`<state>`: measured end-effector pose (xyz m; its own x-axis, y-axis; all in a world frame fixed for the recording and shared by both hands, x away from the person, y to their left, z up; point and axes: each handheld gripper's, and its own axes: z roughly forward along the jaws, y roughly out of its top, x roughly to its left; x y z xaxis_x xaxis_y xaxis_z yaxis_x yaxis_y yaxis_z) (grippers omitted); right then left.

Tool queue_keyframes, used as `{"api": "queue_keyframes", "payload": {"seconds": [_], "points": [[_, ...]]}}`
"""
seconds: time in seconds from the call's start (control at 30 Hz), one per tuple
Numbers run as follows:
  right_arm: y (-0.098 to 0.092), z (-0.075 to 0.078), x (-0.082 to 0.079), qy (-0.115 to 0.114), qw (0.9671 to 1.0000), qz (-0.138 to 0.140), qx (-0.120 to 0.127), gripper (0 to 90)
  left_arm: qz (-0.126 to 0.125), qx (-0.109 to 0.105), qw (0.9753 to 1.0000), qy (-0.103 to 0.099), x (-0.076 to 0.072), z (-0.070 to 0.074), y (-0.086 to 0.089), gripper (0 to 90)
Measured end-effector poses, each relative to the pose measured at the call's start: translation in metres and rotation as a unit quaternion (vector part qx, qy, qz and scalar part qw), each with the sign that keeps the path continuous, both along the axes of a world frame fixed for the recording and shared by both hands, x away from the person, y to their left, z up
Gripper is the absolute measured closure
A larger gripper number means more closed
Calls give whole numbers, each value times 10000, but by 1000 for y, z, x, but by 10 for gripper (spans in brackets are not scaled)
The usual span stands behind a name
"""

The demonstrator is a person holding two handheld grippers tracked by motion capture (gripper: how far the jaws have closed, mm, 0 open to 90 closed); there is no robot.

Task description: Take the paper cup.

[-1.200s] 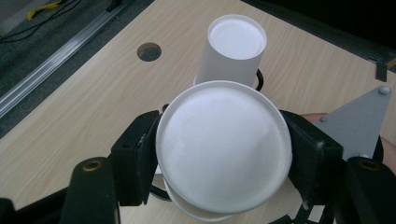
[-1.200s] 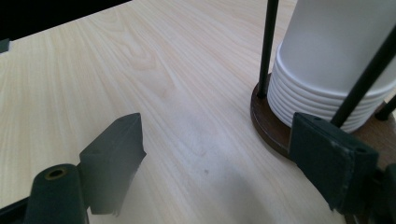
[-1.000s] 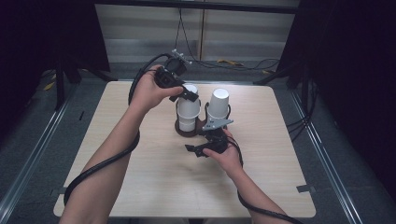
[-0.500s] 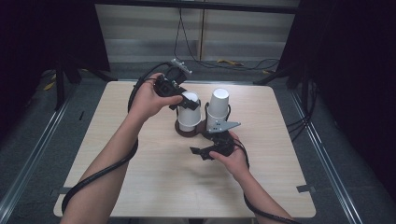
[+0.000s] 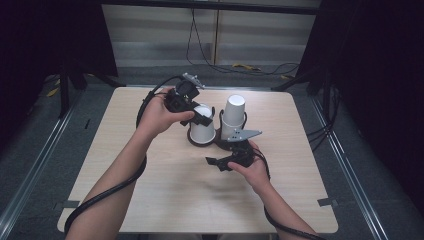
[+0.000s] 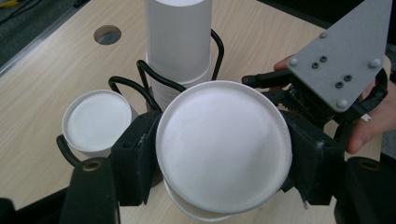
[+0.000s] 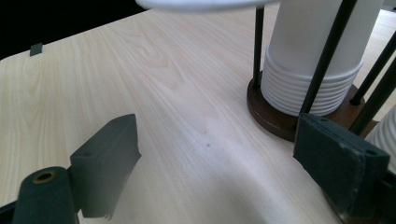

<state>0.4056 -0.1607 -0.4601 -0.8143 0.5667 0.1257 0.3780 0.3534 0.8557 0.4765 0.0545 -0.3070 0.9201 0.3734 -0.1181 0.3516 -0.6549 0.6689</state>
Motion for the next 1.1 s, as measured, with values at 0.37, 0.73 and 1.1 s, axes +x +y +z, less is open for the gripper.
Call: {"api": "queue_keyframes", "payload": {"seconds": [0.37,0.73,1.1], "points": [[-2,6,3,-48,9997,-2,220,137,-19,42,9999,89,1,-17,-2,335],[-4,5,6,47,9999,55,129,137,-90,70,9998,151,-1,-31,-8,335],[3,0,5,111,9997,200,-8,136,-178,73,9994,294,-6,-49,-14,336]]}}
